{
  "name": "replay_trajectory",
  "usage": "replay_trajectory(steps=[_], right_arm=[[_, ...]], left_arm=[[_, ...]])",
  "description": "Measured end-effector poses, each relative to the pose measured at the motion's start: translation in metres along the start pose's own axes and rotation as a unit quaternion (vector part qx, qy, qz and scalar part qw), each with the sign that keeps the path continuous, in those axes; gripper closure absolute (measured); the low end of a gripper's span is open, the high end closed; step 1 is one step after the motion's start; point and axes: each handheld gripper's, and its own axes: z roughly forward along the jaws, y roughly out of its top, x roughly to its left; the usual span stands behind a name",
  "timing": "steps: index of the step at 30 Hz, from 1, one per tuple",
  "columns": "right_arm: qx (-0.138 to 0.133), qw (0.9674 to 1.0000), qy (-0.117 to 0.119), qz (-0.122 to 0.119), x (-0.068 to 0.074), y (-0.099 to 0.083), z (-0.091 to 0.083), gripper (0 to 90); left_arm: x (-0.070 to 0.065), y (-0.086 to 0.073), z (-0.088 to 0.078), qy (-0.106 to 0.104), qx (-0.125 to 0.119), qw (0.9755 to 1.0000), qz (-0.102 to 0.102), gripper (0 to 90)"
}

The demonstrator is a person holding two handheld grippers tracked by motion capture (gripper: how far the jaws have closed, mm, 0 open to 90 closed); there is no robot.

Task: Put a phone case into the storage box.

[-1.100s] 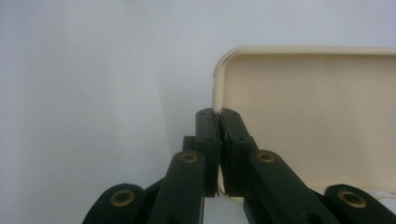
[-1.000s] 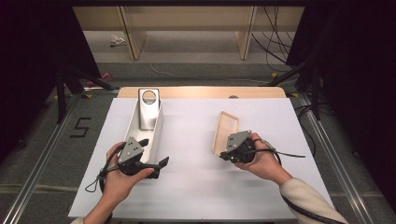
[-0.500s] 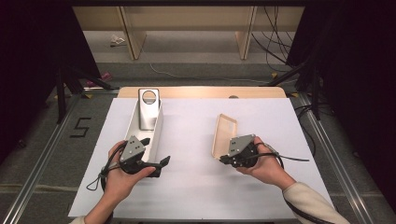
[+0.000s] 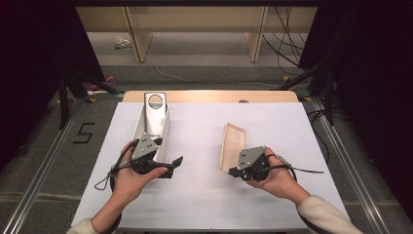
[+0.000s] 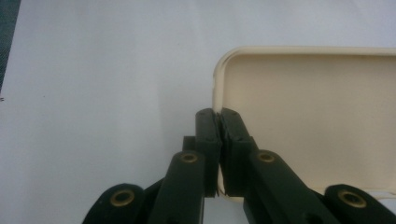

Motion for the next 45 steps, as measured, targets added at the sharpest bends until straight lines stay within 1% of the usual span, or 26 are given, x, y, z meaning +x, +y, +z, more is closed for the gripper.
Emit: replay_trajectory(steps=[4, 7, 9, 12, 16, 19, 24, 29, 31, 34, 37, 40, 42, 45], right_arm=[[-0.001, 1.0, 0.0, -0.001, 0.002, 0.002, 0.0, 87.8], [-0.002, 1.0, 0.001, -0.005, 0.004, 0.003, 0.001, 87.8], [-0.002, 1.0, 0.003, -0.007, 0.006, 0.004, 0.002, 87.8], [-0.001, 1.0, 0.005, -0.007, 0.008, 0.005, 0.003, 87.8], [-0.004, 0.9999, 0.006, -0.014, 0.009, 0.008, 0.003, 87.8], [-0.004, 0.9999, 0.007, -0.015, 0.01, 0.009, 0.003, 87.8], [-0.006, 0.9997, 0.01, -0.02, 0.013, 0.012, 0.005, 87.8], [-0.007, 0.9996, 0.011, -0.023, 0.016, 0.016, 0.007, 87.8], [-0.007, 0.9996, 0.013, -0.026, 0.017, 0.017, 0.008, 87.8], [-0.007, 0.9994, 0.013, -0.03, 0.018, 0.018, 0.008, 87.8], [-0.008, 0.9994, 0.012, -0.032, 0.018, 0.019, 0.009, 87.8], [-0.008, 0.9993, 0.011, -0.034, 0.019, 0.02, 0.008, 87.8], [-0.009, 0.9993, 0.011, -0.033, 0.019, 0.02, 0.008, 87.8], [-0.009, 0.9993, 0.012, -0.035, 0.019, 0.021, 0.008, 87.8]], left_arm=[[-0.001, 0.008, 0.007, -0.005, 0.003, 1.0, 0.002, 7.2], [-0.004, 0.016, 0.014, -0.011, 0.01, 0.9999, 0.005, 7.8], [-0.006, 0.021, 0.021, -0.019, 0.018, 0.9996, 0.008, 8.5], [-0.01, 0.028, 0.03, -0.026, 0.019, 0.9994, 0.011, 8.5], [-0.014, 0.036, 0.041, -0.032, 0.02, 0.9991, 0.017, 8.4], [-0.016, 0.04, 0.049, -0.035, 0.026, 0.9988, 0.02, 7.8], [-0.017, 0.047, 0.061, -0.033, 0.032, 0.9987, 0.023, 7.9], [-0.018, 0.053, 0.076, -0.035, 0.049, 0.9981, 0.017, 8.6], [-0.018, 0.056, 0.082, -0.033, 0.054, 0.9979, 0.016, 9.4], [-0.019, 0.06, 0.091, -0.038, 0.061, 0.9974, 0.007, 11.8], [-0.019, 0.063, 0.1, -0.038, 0.074, 0.9965, 0.002, 14.9], [-0.019, 0.066, 0.109, -0.04, 0.084, 0.9956, -0.001, 16.1], [-0.02, 0.067, 0.114, -0.036, 0.093, 0.995, -0.007, 18.3], [-0.02, 0.067, 0.121, -0.038, 0.105, 0.9936, -0.016, 21.4]])
